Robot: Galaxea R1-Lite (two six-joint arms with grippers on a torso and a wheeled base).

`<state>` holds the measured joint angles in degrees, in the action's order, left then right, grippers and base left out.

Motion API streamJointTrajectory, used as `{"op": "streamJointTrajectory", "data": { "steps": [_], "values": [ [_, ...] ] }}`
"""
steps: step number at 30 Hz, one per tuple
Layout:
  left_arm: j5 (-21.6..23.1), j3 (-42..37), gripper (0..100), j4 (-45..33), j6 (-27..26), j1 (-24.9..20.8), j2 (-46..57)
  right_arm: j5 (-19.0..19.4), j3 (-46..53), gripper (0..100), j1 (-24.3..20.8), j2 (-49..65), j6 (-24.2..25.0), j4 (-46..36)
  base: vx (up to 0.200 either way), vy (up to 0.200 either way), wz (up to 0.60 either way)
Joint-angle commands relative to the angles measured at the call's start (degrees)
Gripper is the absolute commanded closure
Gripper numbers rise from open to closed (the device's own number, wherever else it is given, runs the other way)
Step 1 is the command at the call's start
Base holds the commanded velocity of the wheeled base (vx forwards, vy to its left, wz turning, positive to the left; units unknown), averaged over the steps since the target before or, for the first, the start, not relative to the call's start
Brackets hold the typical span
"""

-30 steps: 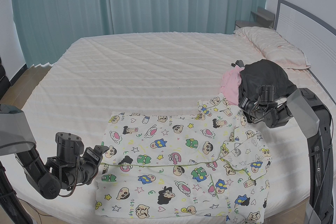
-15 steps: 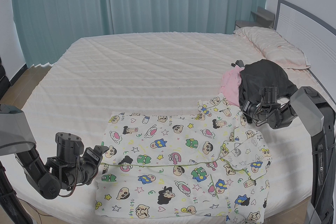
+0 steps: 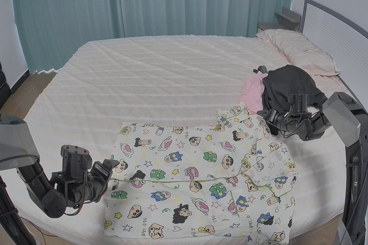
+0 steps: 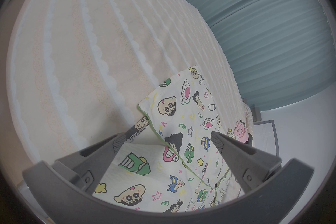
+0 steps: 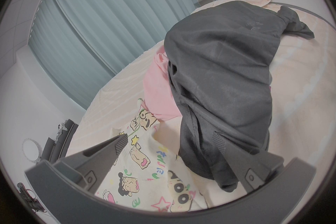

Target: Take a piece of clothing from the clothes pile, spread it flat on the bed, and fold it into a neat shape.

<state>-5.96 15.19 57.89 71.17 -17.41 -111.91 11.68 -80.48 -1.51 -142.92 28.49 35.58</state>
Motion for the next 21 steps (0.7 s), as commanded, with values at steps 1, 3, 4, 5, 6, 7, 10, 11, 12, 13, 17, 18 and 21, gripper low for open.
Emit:
{"op": "streamJointTrajectory", "data": {
  "steps": [1,3,4,5,6,7,10,11,12,13,17,18,21],
  "values": [
    [-0.02,0.02,0,0.03,0.02,0.01,-0.15,0.19,0.77,0,0.37,0.89,-0.01,0.01,0.000,0.000,0.00],
    [-0.02,0.02,0,0.03,0.02,-0.08,-0.15,1.59,2.08,0,0.11,0.98,-0.19,0.01,0.000,0.000,0.00],
    [-0.02,0.02,0,0.03,0.02,-0.08,-0.15,2.38,2.70,0,-0.16,0.98,-0.28,0.01,0.000,0.000,0.00],
    [-0.02,0.02,0,0.03,0.02,-0.08,-0.15,2.91,3.31,0,-0.33,0.98,-0.63,0.01,0.000,0.000,0.00],
    [-0.02,0.02,0,0.03,0.02,-0.08,-0.15,3.00,3.84,0,-0.60,0.98,-1.07,0.01,0.000,0.000,0.00],
    [-0.02,0.02,0,0.03,0.02,-0.08,-0.15,3.00,4.19,0,-0.95,0.98,-1.59,-0.08,0.000,0.000,0.00],
    [-0.02,0.02,0,0.03,0.02,-0.08,-0.24,3.26,4.98,0,-1.30,0.80,-3.09,-0.34,0.000,0.000,0.00],
    [-0.02,0.02,0,0.03,-0.07,-0.08,-0.24,3.35,5.25,0,-1.48,0.89,-3.44,-0.52,0.000,0.000,0.00],
    [-0.02,0.02,0,0.03,-0.07,-0.17,-0.24,3.35,5.60,0,-1.56,0.89,-3.70,-0.52,0.000,0.000,0.00],
    [0.07,0.02,0,0.03,-0.07,-0.17,-0.24,3.44,5.69,0,-1.56,0.80,-3.88,-0.60,0.000,0.000,0.00],
    [-0.02,0.02,0,0.03,-0.07,-0.17,-0.24,3.44,5.60,0,-1.56,0.10,-4.67,-1.22,0.000,0.000,0.00],
    [-0.02,0.02,0,0.03,-0.07,-0.17,-0.24,3.44,5.51,0,-1.56,-0.34,-5.11,-1.31,0.000,0.000,0.00],
    [-0.02,0.02,0,0.03,-0.07,-0.17,-0.24,4.05,5.16,100,-1.39,-0.78,-5.46,-1.48,0.000,0.000,0.00]
  ]
}}
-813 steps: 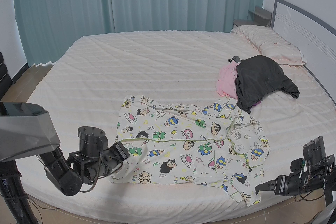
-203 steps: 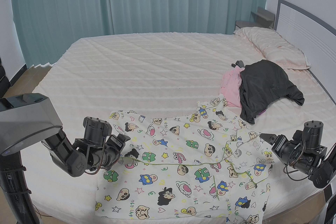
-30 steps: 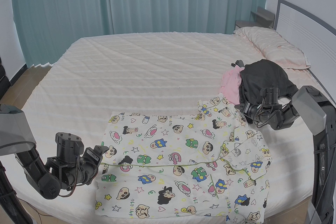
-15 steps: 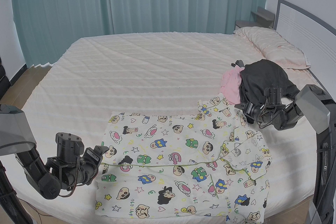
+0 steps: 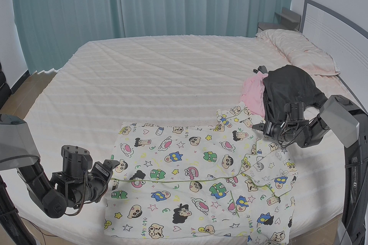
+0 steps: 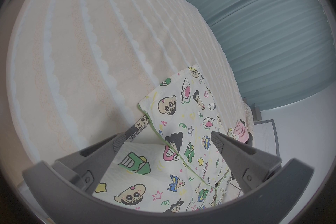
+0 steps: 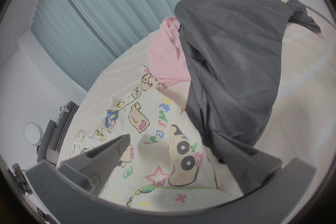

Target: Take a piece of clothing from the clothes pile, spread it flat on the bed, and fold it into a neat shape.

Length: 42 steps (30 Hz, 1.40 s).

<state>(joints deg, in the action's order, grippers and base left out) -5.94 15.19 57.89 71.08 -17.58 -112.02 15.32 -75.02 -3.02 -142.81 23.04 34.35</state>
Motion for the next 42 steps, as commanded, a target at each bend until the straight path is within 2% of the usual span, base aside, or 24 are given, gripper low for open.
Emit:
{"op": "streamJointTrajectory", "data": {
  "steps": [1,15,28,29,35,42],
  "values": [
    [-0.04,0.02,0,0.03,0.02,0.00,-0.13,0.50,-0.39,100,0.12,-0.89,-0.01,-0.25,0.000,0.000,0.00],
    [-0.04,-0.07,0,0.03,0.02,0.00,0.22,0.67,3.04,100,4.08,1.48,0.08,-0.69,0.000,0.000,0.00],
    [-0.04,0.02,0,0.03,0.02,0.00,0.22,0.58,3.65,100,4.08,1.84,0.34,-0.25,0.000,0.000,0.00],
    [-0.13,0.02,0,0.03,0.02,0.00,0.22,0.58,3.74,0,3.99,2.01,0.43,-0.16,0.000,0.000,0.00],
    [-0.22,-0.16,0,0.03,-0.42,-0.09,1.19,0.58,5.24,0,5.04,6.93,1.66,-0.08,0.000,0.000,0.00],
    [-0.13,-1.39,0,0.03,-0.33,-0.44,3.30,-0.12,15.52,0,6.54,18.01,2.45,0.01,0.000,0.000,0.00]
  ]
}}
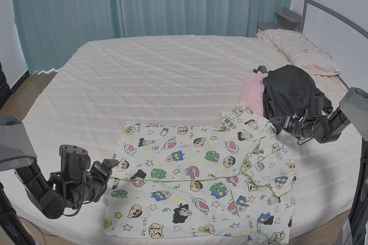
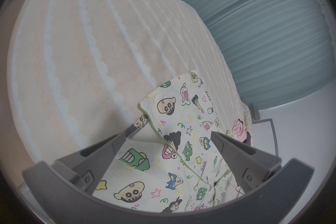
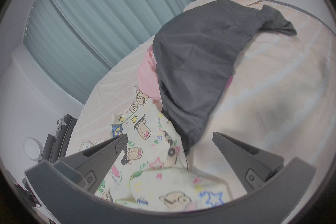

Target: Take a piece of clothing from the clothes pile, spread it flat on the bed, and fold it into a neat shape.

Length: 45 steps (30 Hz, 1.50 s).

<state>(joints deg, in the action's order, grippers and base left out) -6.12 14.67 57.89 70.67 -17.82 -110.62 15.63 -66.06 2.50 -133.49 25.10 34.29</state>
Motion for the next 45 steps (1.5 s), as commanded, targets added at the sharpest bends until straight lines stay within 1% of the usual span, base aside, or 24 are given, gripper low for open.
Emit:
{"op": "streamJointTrajectory", "data": {
  "steps": [1,4,6,9,11,14,15,20,21,22,24,27,28,33,37,39,45],
  "values": [
    [0.06,-1.13,0,0.03,0.08,-0.19,2.16,-0.60,8.58,0,1.02,10.26,0.48,0.07,0.000,0.000,0.00],
    [0.14,-2.01,0,0.03,0.17,-0.19,2.95,-1.92,15.26,0,0.66,15.19,1.35,0.07,-0.200,0.000,0.00],
    [0.23,-2.62,0,0.03,0.17,-0.37,2.95,-2.36,19.39,0,0.40,18.26,2.94,0.07,-0.200,0.000,0.00],
    [0.23,-3.42,0,0.03,0.26,-1.34,2.95,-3.06,24.75,0,-0.30,22.13,5.40,0.16,-0.200,0.000,0.00],
    [0.14,-4.12,0,0.11,0.26,-2.66,2.95,-4.38,28.36,0,-0.65,24.24,6.54,0.16,-0.200,0.000,0.00],
    [0.14,-4.38,0,0.11,0.26,-3.01,2.95,-5.08,29.94,0,-0.92,24.94,6.89,0.16,-0.200,0.000,0.00],
    [0.14,-5.00,0,0.03,0.26,-3.80,2.95,-7.02,33.72,0,-1.27,26.79,7.42,0.60,-0.200,0.000,0.00],
    [0.14,-6.40,0,0.03,0.17,-5.47,2.95,-7.45,40.40,0,-2.06,29.25,9.44,4.47,-0.160,0.000,0.00],
    [0.14,-7.02,0,0.03,0.08,-6.87,2.95,-7.45,42.33,0,-2.24,29.60,10.67,5.96,0.000,0.000,0.00],
    [0.14,-7.02,0,0.03,0.08,-6.87,2.95,-7.45,42.33,0,-2.24,29.60,10.67,5.96,0.000,0.000,0.00],
    [0.06,-7.81,0,-0.32,-0.09,-9.78,2.42,-7.37,45.23,0,-3.99,29.51,13.48,8.07,0.000,0.000,0.00],
    [0.14,-8.07,0,-0.68,-0.09,-11.01,2.16,-7.28,46.64,0,-4.96,29.34,15.68,9.39,0.000,0.000,0.00],
    [0.14,-7.99,0,-0.59,-0.18,-11.18,0.75,-7.10,47.78,0,-5.93,29.25,16.82,10.88,0.000,0.000,0.00],
    [0.14,-7.46,0,-0.41,-0.71,-11.44,-2.59,-7.28,50.06,0,-7.60,28.81,17.26,13.87,0.000,0.000,0.00],
    [-0.12,-6.93,0,-0.15,-1.32,-11.71,-5.49,-7.10,50.86,0,-7.68,28.72,17.26,14.40,0.000,0.000,0.00],
    [-0.56,-5.79,0,-0.06,-2.29,-11.71,-7.86,-7.10,51.03,0,-7.68,28.02,17.26,14.66,0.000,0.000,0.00],
    [-1.09,-4.03,0,-0.06,-4.66,-10.57,-9.44,-7.10,51.21,0,-8.21,28.11,17.26,15.19,0.000,0.000,0.00]
  ]
}}
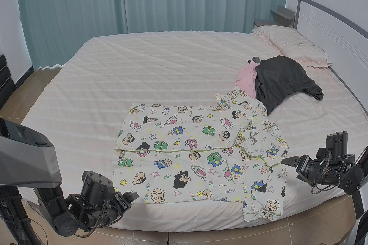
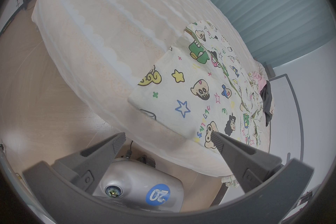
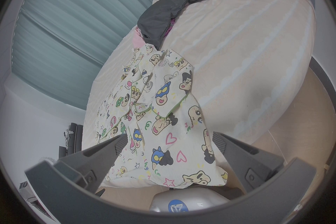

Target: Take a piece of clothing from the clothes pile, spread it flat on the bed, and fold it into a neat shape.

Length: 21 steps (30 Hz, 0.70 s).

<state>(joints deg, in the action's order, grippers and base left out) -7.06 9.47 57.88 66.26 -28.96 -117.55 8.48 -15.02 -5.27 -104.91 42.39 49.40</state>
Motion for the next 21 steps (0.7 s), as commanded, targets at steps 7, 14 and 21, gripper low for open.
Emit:
{"op": "streamJointTrajectory", "data": {
  "steps": [7,14,21],
  "values": [
    [-3.22,5.56,0,-0.05,-1.66,2.25,-6.02,0.04,0.43,0,-0.80,-0.29,-0.11,0.09,0.000,0.000,0.00],
    [-6.04,8.81,0,0.04,-4.47,4.62,-8.83,0.04,0.52,0,-0.80,-0.20,-0.11,0.09,0.000,0.000,0.00],
    [-6.39,9.07,100,0.04,-4.47,4.97,-8.83,0.13,0.52,0,-0.80,-0.38,-0.11,0.09,0.000,0.000,0.00]
  ]
}}
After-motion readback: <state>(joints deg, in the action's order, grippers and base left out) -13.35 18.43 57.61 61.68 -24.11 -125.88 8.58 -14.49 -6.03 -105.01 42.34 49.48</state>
